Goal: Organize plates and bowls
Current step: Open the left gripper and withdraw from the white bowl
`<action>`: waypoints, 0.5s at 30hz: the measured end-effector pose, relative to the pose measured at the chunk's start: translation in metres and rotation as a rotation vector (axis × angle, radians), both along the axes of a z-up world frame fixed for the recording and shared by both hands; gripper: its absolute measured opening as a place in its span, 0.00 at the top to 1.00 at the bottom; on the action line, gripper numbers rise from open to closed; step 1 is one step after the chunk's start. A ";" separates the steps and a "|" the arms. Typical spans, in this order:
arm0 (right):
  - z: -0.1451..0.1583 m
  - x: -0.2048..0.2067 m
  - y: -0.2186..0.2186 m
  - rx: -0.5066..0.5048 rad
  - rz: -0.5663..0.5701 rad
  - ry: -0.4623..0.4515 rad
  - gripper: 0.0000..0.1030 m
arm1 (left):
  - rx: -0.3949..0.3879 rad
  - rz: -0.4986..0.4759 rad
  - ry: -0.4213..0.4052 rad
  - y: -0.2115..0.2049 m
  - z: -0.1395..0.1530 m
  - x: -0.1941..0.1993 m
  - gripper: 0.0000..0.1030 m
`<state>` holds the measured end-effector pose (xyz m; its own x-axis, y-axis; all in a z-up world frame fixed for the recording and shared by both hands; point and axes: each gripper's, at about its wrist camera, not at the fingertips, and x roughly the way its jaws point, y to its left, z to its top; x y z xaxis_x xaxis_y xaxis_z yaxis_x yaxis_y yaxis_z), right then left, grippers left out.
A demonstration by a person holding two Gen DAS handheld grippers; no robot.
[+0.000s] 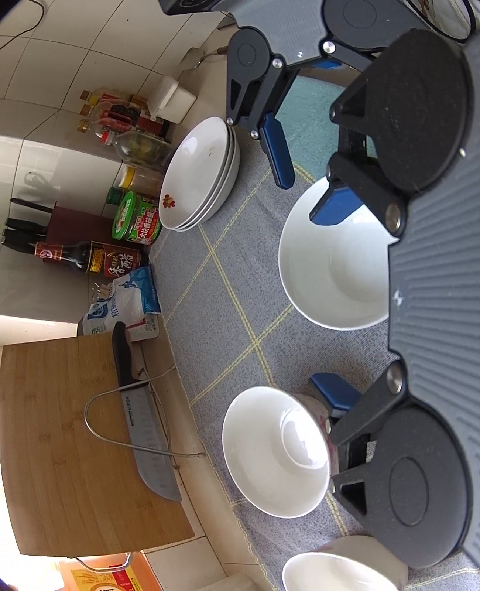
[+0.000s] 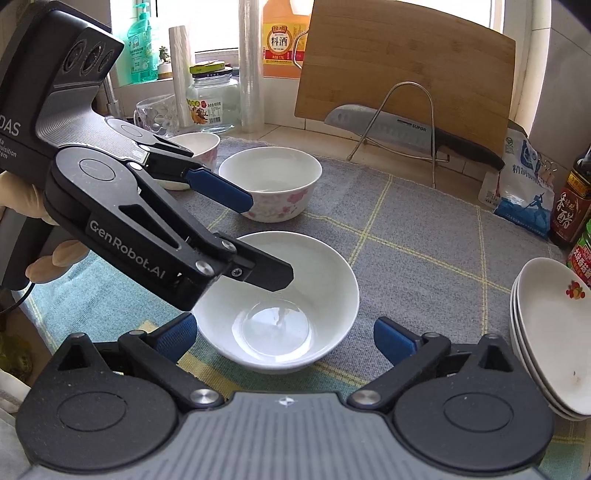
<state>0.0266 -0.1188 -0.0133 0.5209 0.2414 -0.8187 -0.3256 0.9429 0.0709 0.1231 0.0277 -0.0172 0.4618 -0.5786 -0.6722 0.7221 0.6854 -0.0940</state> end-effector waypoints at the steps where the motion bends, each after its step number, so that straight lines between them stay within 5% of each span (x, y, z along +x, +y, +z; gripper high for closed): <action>1: 0.003 0.000 -0.001 0.001 -0.009 -0.009 0.00 | 0.001 0.011 -0.008 0.002 0.001 -0.001 0.16; 15: 0.022 0.014 0.001 -0.039 -0.015 -0.060 0.00 | -0.019 0.149 -0.040 0.040 0.005 -0.001 0.09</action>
<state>0.0406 -0.1182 0.0085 0.5727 0.2019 -0.7945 -0.3137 0.9494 0.0152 0.1218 0.0673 -0.0118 0.5702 -0.5140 -0.6408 0.6156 0.7839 -0.0810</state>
